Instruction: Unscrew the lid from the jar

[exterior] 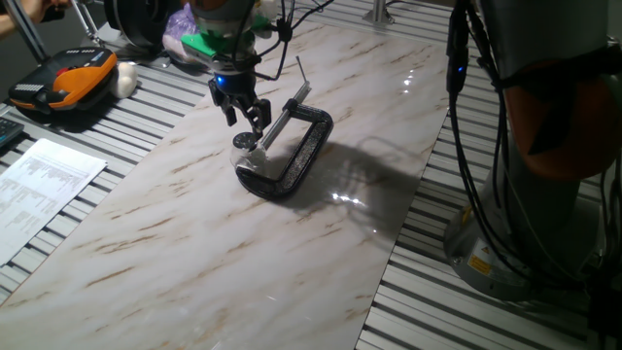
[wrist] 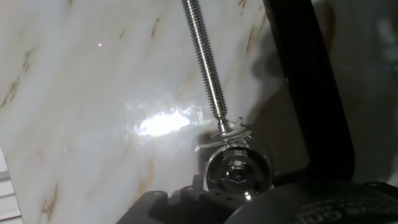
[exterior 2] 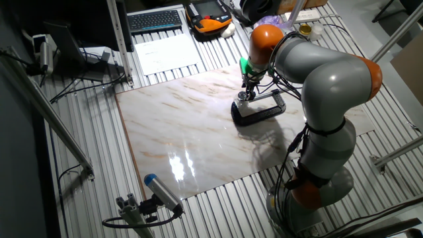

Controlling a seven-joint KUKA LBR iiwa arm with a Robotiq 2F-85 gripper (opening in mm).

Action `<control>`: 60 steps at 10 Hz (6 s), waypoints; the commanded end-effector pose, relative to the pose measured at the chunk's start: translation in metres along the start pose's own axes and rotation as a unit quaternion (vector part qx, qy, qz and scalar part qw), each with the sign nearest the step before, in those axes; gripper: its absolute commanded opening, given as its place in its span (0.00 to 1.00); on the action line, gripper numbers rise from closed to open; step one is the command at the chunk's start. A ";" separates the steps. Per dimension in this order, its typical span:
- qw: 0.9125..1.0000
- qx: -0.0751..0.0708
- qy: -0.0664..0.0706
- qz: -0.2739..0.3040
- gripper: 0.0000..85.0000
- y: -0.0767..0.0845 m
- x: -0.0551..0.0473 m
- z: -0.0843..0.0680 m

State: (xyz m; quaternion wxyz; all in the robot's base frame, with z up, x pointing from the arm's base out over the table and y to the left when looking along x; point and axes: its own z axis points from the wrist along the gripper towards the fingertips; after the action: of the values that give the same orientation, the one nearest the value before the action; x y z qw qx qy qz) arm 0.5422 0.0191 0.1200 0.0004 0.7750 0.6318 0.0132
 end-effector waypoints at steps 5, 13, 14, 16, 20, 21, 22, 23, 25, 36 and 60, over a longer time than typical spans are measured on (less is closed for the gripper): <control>1.000 0.000 0.002 -0.003 0.80 0.006 0.003 0.016; 1.000 0.000 0.003 -0.009 0.80 0.008 0.003 0.024; 1.000 0.000 0.004 -0.010 0.80 0.008 0.003 0.024; 1.000 -0.001 0.005 -0.011 0.80 0.008 0.002 0.024; 1.000 -0.003 0.008 -0.016 0.80 0.005 0.000 0.027; 1.000 -0.002 0.008 -0.019 0.80 0.004 -0.001 0.028; 1.000 -0.002 0.008 -0.020 0.80 0.004 -0.001 0.029; 1.000 -0.002 0.008 -0.020 0.80 0.003 -0.001 0.029; 1.000 -0.001 0.006 -0.023 0.80 0.003 -0.001 0.028; 0.999 -0.006 0.011 -0.037 0.60 0.004 0.000 0.029; 0.992 -0.003 0.004 -0.128 0.00 0.001 0.000 0.030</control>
State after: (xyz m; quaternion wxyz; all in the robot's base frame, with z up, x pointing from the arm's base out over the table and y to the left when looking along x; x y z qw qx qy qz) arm 0.5443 0.0195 0.0899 0.0015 0.6849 0.7284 0.0178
